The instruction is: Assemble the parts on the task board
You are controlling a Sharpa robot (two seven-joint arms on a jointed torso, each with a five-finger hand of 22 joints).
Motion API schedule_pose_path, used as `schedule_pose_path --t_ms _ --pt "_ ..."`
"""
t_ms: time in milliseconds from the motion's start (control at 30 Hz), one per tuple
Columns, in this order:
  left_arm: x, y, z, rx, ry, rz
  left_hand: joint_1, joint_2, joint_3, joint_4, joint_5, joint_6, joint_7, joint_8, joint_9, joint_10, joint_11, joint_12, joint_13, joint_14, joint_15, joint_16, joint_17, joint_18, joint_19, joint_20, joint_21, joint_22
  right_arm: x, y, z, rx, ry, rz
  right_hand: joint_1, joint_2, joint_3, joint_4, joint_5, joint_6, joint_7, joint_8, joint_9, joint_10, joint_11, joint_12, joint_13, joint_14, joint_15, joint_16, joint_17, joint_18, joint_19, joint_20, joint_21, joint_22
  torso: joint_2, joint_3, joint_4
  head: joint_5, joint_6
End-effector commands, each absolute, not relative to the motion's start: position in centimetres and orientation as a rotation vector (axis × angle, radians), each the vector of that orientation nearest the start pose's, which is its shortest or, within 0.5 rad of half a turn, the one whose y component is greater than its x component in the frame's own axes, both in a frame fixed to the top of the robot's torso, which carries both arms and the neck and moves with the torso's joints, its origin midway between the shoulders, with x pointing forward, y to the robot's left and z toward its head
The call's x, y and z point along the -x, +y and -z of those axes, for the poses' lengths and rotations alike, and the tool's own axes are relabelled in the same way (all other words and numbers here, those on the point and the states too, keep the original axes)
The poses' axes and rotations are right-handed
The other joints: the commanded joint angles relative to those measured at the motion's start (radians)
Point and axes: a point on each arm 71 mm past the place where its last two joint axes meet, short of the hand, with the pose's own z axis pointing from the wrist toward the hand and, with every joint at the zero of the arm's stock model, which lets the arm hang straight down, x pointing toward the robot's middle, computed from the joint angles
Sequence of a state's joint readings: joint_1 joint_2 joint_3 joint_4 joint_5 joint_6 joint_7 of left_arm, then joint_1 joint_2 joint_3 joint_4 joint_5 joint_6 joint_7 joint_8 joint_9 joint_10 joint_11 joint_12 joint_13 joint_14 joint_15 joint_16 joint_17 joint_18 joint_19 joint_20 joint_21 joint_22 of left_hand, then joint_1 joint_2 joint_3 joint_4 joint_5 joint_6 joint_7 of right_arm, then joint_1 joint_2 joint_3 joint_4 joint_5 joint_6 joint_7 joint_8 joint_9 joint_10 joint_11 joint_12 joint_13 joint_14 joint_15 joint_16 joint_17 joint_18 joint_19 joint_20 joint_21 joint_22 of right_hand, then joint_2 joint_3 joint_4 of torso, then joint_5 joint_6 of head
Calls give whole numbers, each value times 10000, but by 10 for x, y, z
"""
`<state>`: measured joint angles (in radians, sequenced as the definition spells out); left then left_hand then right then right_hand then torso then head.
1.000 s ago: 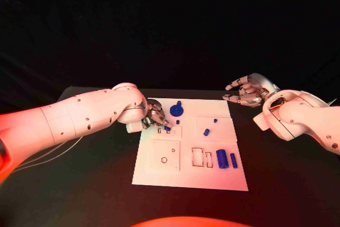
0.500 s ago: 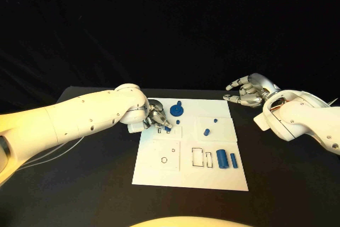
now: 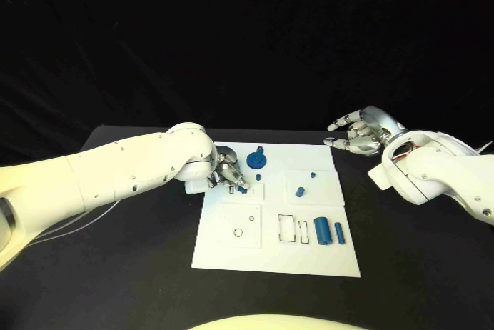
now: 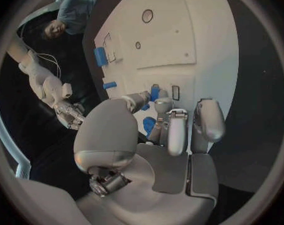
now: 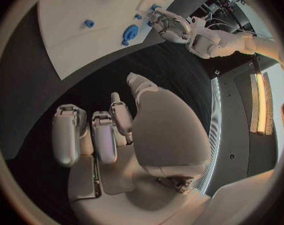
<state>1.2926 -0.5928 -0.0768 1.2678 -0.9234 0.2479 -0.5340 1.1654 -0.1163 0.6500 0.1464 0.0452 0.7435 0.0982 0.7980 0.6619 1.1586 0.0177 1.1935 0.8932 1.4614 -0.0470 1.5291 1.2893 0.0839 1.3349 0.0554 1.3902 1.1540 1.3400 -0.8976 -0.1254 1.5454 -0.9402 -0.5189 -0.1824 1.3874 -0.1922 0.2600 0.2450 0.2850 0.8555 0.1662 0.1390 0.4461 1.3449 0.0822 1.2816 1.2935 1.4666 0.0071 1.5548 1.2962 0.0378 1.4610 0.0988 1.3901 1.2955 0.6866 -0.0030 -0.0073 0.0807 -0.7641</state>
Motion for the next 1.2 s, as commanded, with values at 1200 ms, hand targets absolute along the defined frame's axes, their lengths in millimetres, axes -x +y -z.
schedule_pose_path --t_ms 1200 --pt "-521 159 215 1783 24400 4389 -339 97 2068 -703 352 705 -474 779 1548 913 -355 384 594 981 -248 224 2473 -63 205 -129 248 313 -500 -241 147 -4424 16060 -7075 65 -81 66 255 223 44 14 85 -71 -164 -16 -82 -42 868 -20 -163 2096 78 223 89 -148 1579 2 8 8 11 -81"
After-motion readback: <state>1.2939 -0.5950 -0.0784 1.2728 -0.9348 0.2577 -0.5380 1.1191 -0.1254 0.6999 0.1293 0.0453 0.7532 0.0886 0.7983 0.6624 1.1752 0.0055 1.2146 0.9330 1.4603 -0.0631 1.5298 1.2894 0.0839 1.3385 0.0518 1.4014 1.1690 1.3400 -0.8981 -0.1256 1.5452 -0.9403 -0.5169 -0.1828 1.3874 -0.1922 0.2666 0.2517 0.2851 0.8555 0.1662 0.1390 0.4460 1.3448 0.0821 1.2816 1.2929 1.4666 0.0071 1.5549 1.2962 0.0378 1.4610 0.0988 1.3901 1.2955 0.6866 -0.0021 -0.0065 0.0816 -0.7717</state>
